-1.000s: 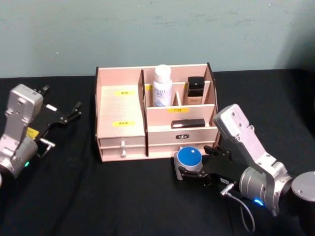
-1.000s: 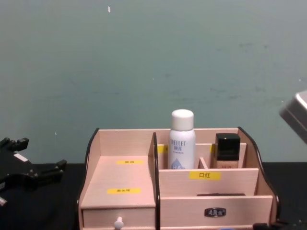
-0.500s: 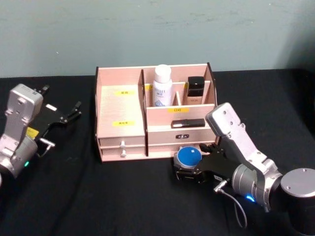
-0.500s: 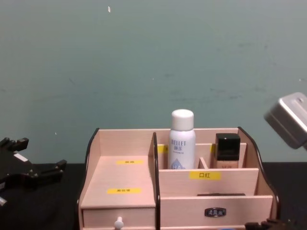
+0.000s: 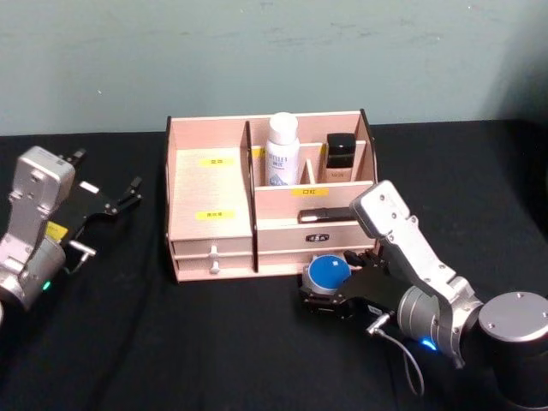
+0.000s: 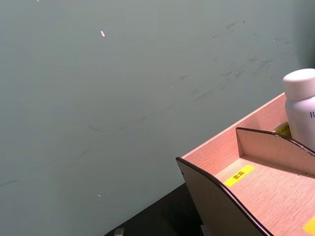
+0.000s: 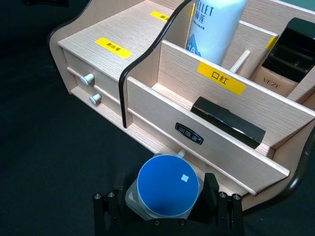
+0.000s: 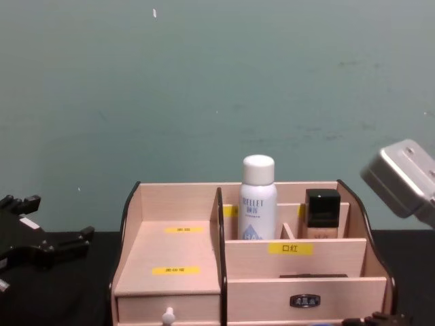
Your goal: Pick up the facial cleanser and watermelon frost from the table and place them into the tiered storage box.
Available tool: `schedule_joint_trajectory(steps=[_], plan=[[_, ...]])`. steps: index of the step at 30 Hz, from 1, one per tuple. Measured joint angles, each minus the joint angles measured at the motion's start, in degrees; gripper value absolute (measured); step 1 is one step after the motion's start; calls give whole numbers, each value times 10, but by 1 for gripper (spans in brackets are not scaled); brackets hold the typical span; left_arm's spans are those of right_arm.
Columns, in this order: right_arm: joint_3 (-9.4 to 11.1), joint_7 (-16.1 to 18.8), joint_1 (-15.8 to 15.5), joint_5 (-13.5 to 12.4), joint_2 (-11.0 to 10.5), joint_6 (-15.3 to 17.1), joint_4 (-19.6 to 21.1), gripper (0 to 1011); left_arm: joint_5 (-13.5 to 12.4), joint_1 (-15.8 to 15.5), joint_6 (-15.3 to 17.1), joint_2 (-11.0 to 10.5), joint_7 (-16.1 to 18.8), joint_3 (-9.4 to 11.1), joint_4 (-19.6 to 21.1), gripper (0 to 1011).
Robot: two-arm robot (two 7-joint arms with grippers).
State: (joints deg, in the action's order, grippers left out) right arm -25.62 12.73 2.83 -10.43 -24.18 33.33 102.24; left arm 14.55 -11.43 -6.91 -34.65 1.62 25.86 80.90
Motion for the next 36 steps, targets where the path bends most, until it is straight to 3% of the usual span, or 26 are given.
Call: schedule_joint_trajectory(steps=[8,19,31,36], plan=[[0,0,0,1,0,0,0,995,0,0,0,0,0,0,0,1001],[1,0,0,-1,-1,0,0,734,0,0,0,0,0,0,0,1001],[1,0,0,-2,-1,0,0,730,0,0,0,0,0,0,0,1001],[6,17,-6,-2,0,-10,3,730,0,0,0,0,0,0,0,1001]])
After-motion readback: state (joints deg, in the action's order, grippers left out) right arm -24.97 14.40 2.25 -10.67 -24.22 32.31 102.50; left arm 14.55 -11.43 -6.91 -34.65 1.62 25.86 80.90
